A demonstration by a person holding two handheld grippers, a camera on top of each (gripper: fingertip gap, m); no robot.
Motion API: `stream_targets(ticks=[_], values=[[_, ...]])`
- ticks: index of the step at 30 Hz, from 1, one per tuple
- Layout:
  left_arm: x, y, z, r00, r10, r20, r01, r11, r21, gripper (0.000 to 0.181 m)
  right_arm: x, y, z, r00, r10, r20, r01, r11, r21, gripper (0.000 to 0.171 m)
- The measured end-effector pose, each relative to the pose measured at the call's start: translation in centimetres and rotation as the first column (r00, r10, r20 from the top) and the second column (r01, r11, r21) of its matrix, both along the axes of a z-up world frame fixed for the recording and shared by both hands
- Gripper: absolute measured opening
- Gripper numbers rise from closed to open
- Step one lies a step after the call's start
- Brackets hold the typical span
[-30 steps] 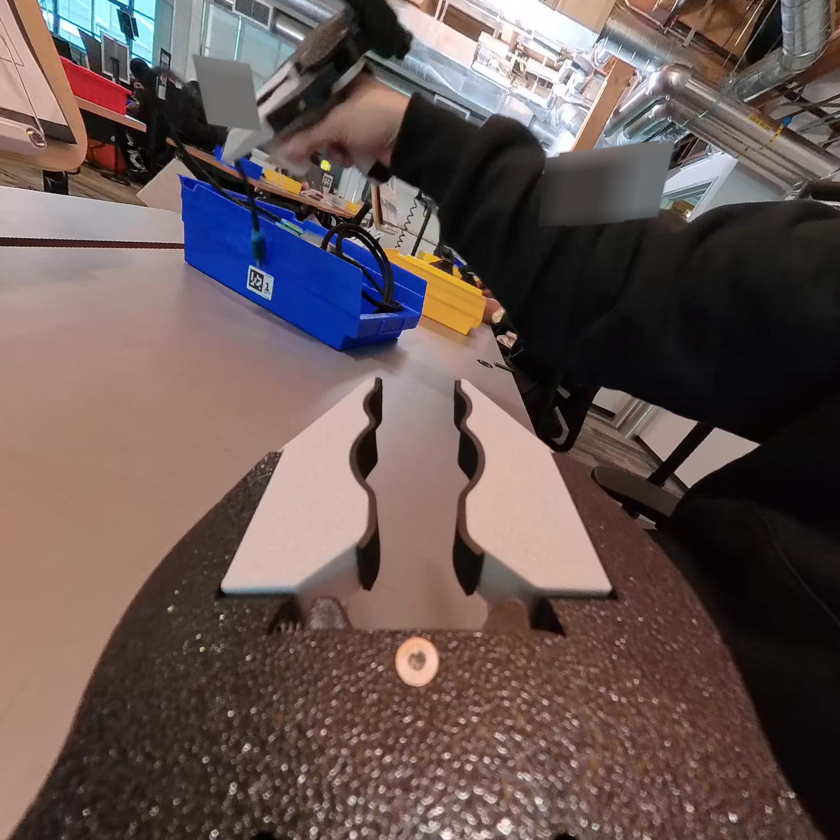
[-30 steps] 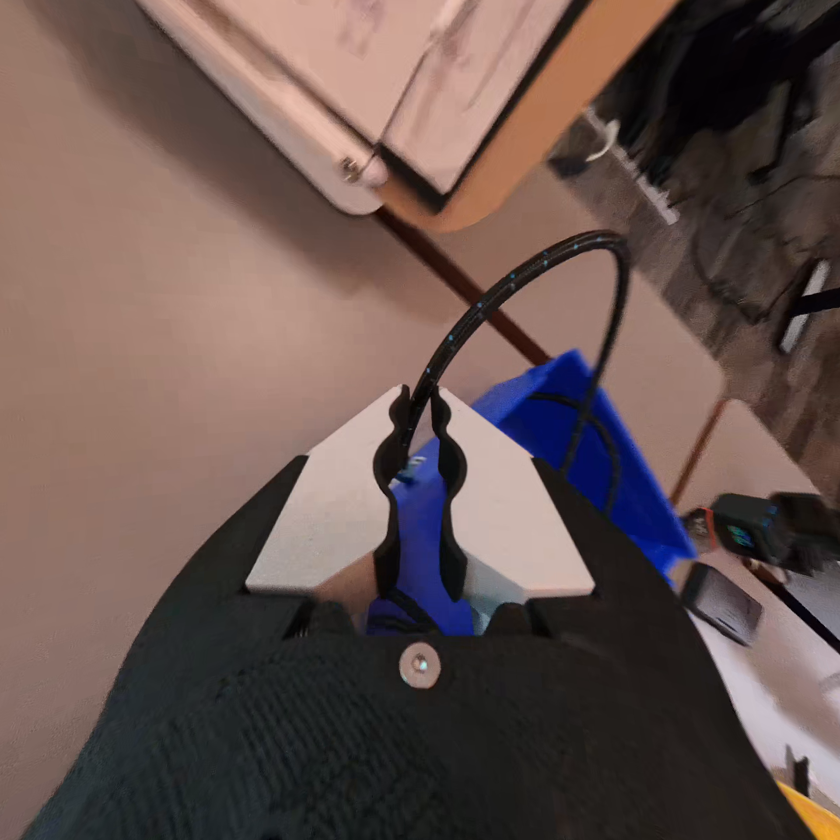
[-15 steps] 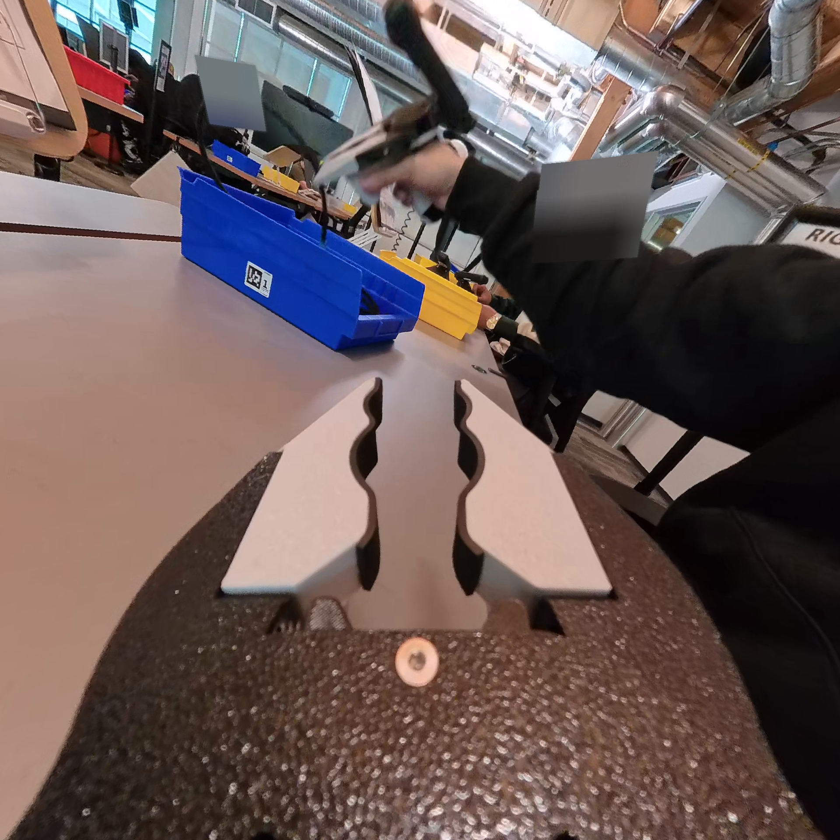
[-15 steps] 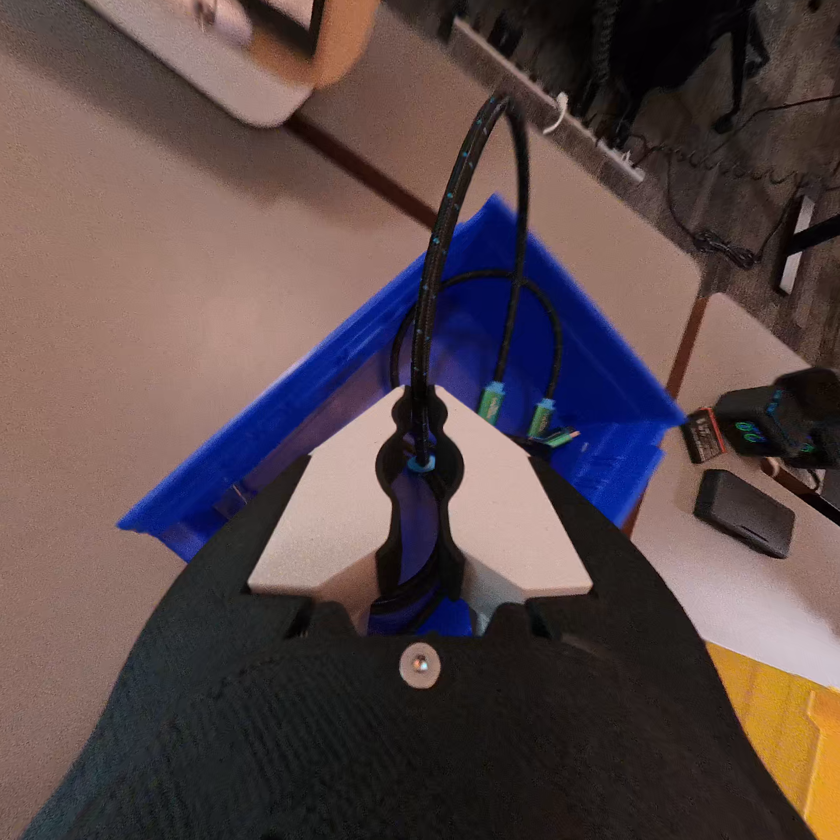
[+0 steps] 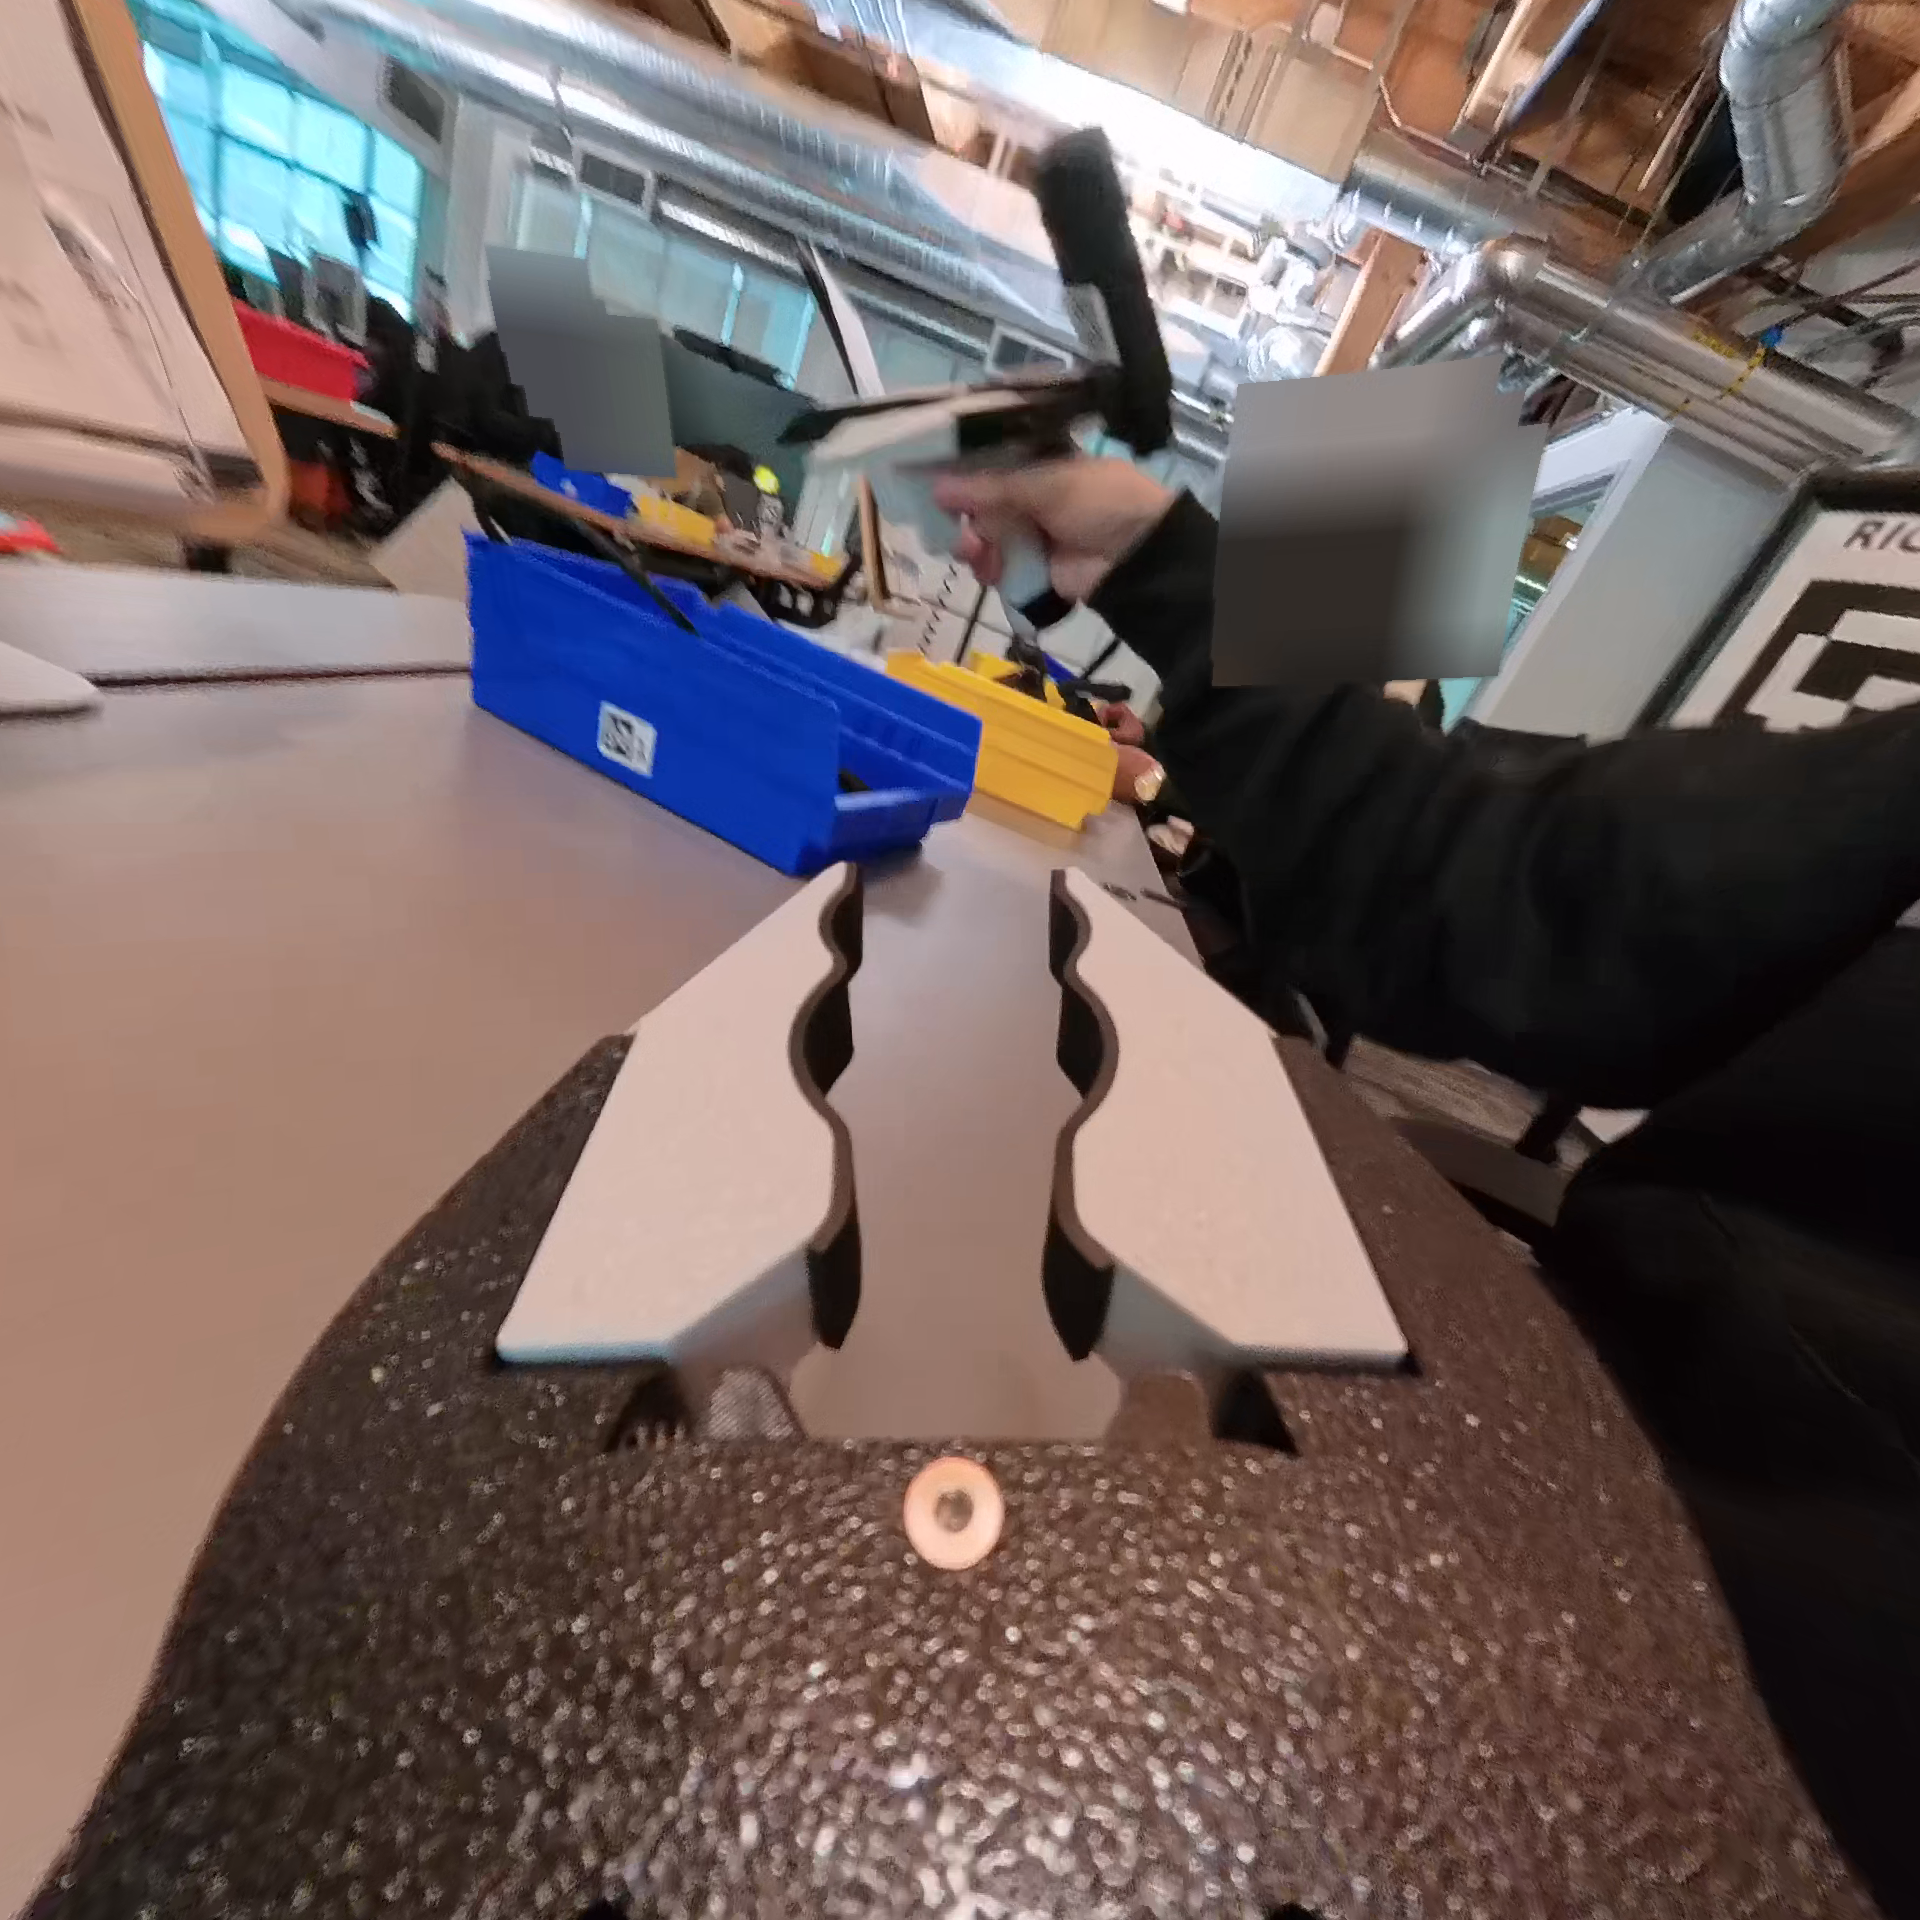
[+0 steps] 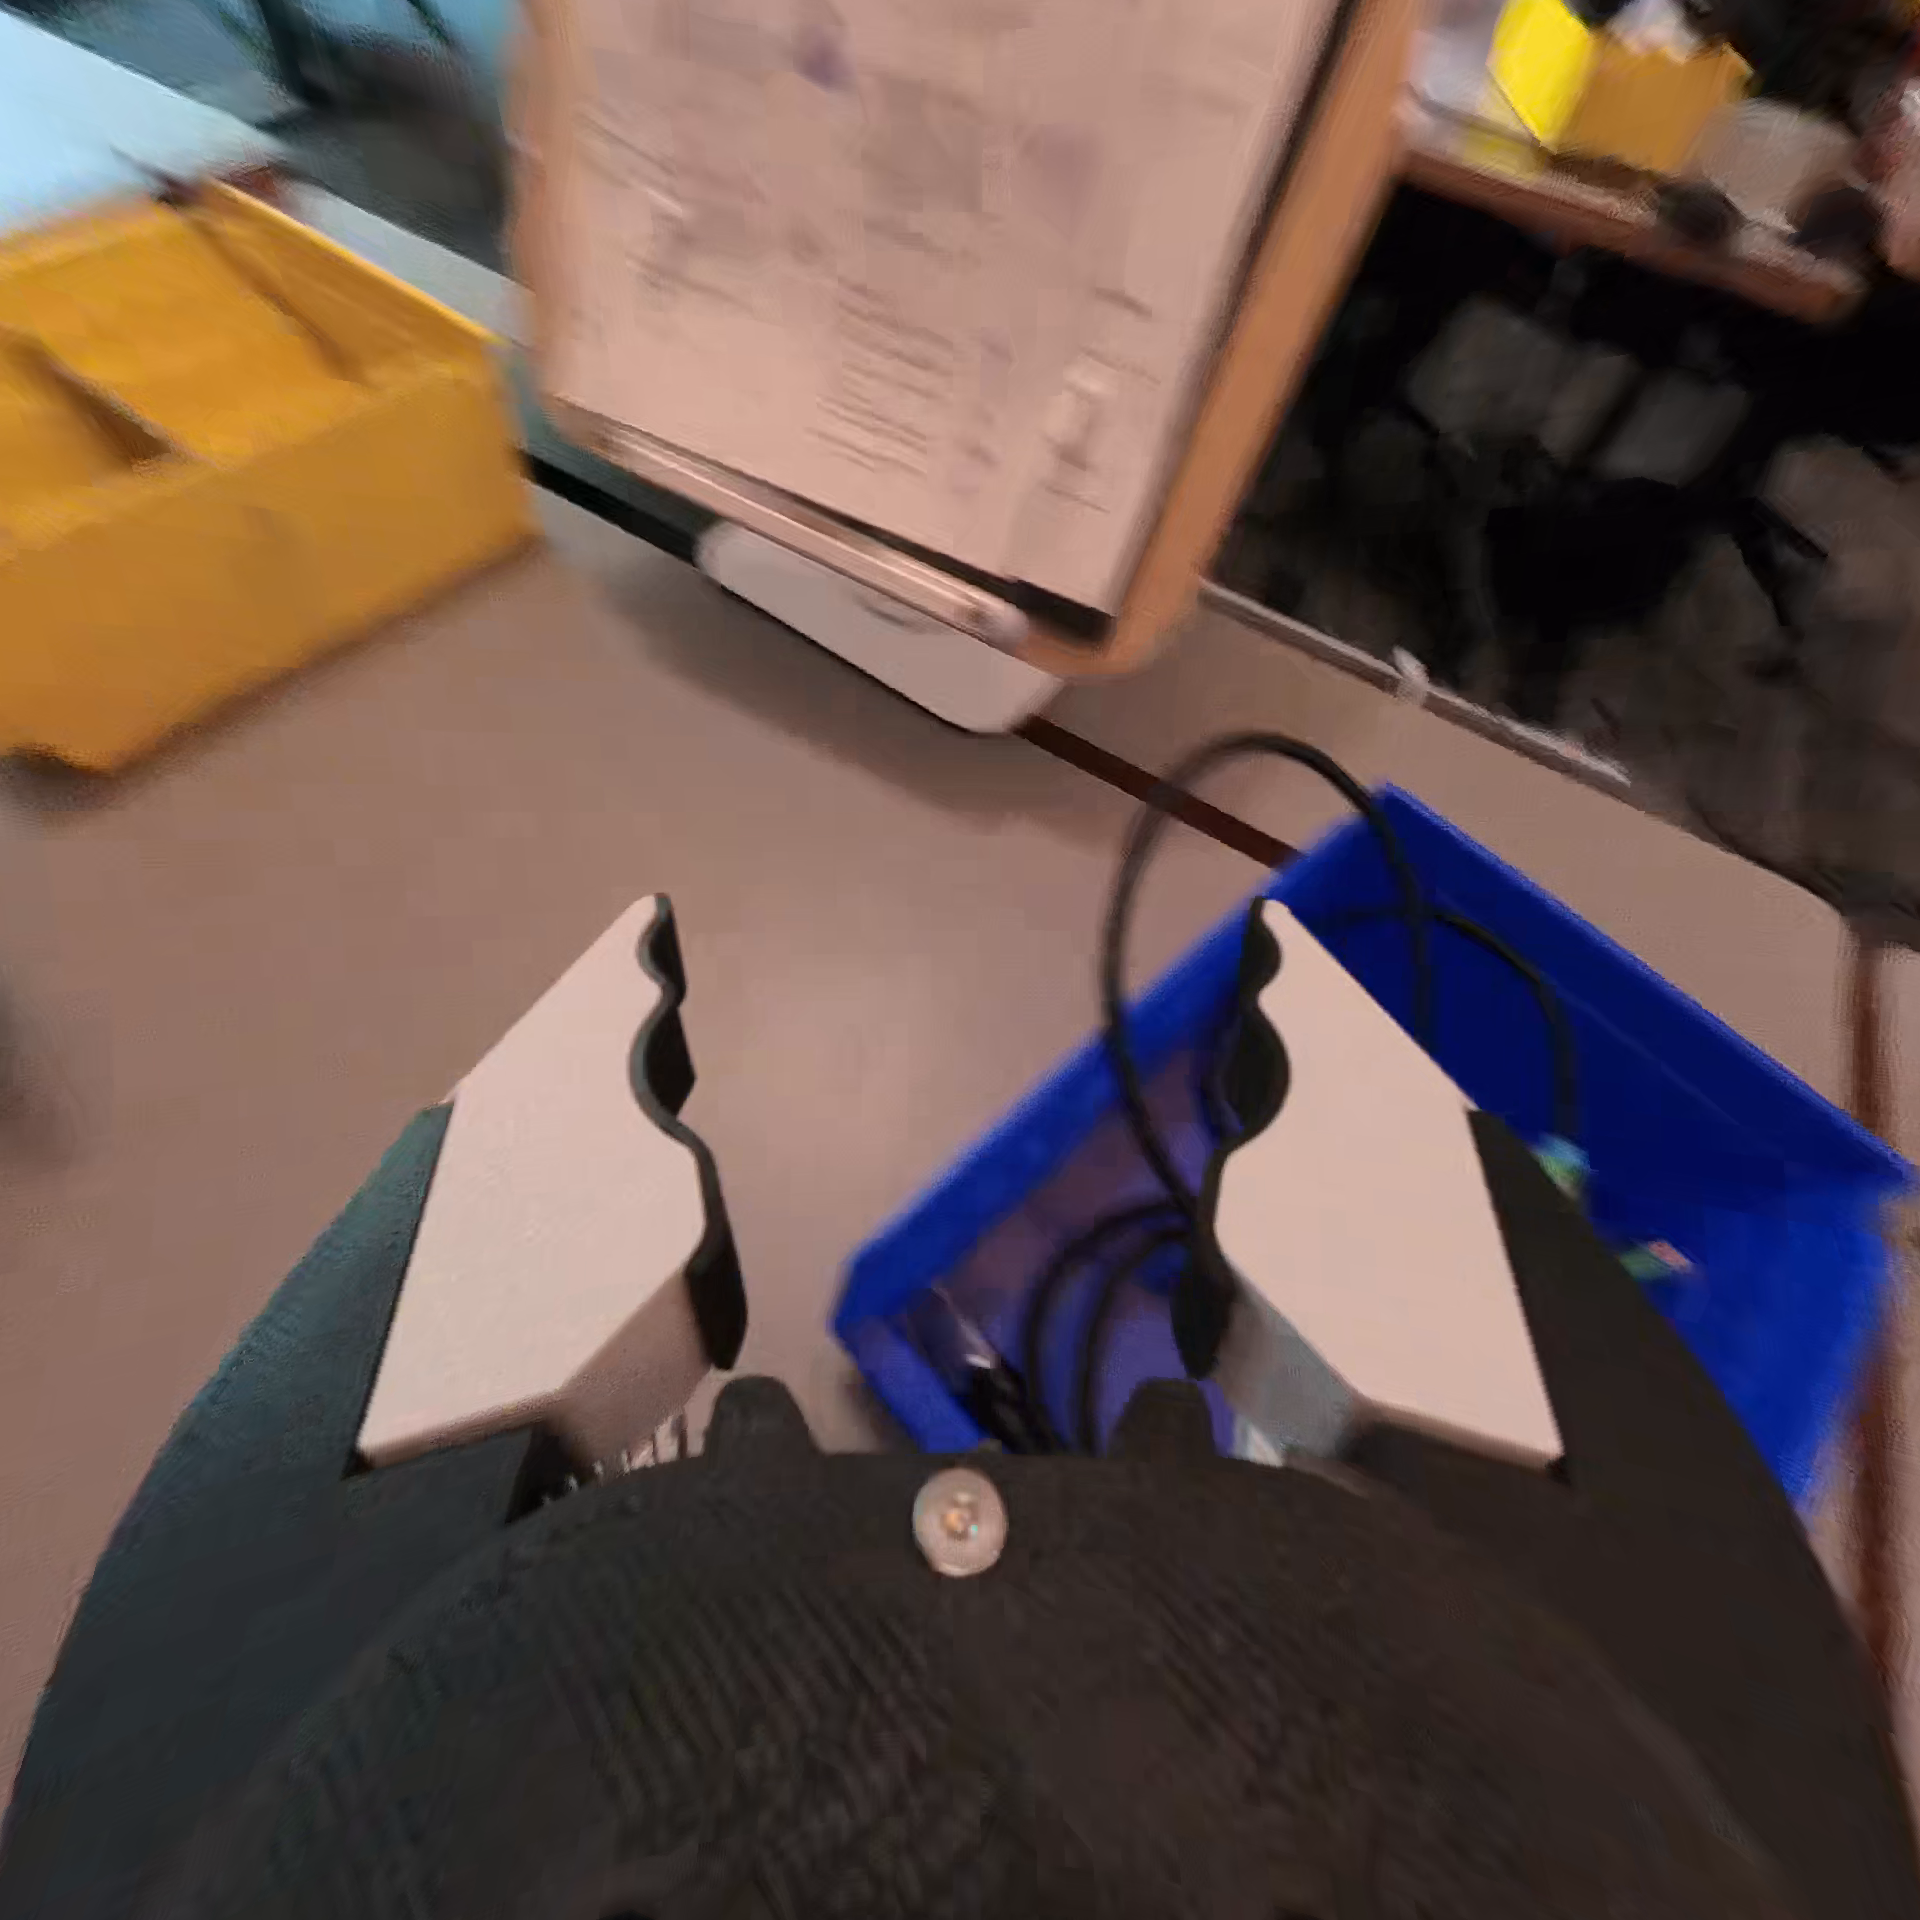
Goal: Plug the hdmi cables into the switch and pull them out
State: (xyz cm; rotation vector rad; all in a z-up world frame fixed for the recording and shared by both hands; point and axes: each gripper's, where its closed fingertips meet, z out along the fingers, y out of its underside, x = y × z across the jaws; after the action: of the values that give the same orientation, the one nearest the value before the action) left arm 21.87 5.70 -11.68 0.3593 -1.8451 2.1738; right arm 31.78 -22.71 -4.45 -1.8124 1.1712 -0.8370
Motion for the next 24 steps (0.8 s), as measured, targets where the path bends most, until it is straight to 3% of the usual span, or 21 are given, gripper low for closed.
stream_targets(ticks=[2,4,7,10,14,17,20,21,22,23,24], values=[[1.0,1.5,1.7,0.995,0.092,0.048,-0.093,0.996,0.012,0.035,-2.7,4.4,0.0,0.985,0.167,0.031,-0.169,0.983,0.077,0.115],[3.4,3.9,2.6,0.958,0.261,0.119,-0.273,0.957,0.102,0.035,-5.4,7.6,-1.4,0.96,0.274,0.052,-0.279,0.95,0.139,0.115],[9.6,9.5,3.7,0.813,0.538,0.222,-0.581,0.769,0.267,0.036,-9.0,10.0,-4.9,0.937,0.345,0.059,-0.35,0.923,0.158,0.112],[16.7,13.9,4.4,0.74,0.594,0.317,-0.664,0.564,0.492,0.056,-11.7,11.3,-8.1,0.929,0.367,0.048,-0.369,0.912,0.176,0.111],[24.4,14.9,3.3,0.849,0.351,0.394,-0.507,0.335,0.794,0.082,-14.0,12.0,-11.2,0.918,0.397,0.01,-0.394,0.907,0.152,0.11],[28.8,15.3,-0.6,0.935,0.213,0.283,-0.307,0.088,0.948,0.091,-14.5,11.9,-12.1,0.912,0.409,0.017,-0.407,0.901,0.149,0.11],[30.6,16.0,-5.3,0.979,0.154,0.137,-0.119,-0.122,0.985,0.089,-14.3,11.4,-12.4,0.913,0.407,0.035,-0.406,0.893,0.193,0.11],[30.5,15.6,-6.3,0.986,0.159,0.051,-0.032,-0.12,0.992,0.089,-14.3,11.3,-12.4,0.91,0.412,0.042,-0.411,0.887,0.212,0.109],[30.5,14.6,-6.5,0.983,0.182,-0.019,0.032,-0.067,0.997,0.088,-14.4,11.1,-12.5,0.907,0.419,0.039,-0.416,0.881,0.224,0.109],[31.5,14.1,-6.9,0.976,0.216,-0.013,0.024,-0.05,0.998,0.088,-14.5,10.8,-12.5,0.907,0.42,0.035,-0.417,0.88,0.226,0.109],[32.5,14.5,-7.5,0.973,0.232,0.01,0.009,-0.078,0.997,0.088,-14.5,10.5,-12.6,0.907,0.419,0.037,-0.416,0.881,0.224,0.109]])
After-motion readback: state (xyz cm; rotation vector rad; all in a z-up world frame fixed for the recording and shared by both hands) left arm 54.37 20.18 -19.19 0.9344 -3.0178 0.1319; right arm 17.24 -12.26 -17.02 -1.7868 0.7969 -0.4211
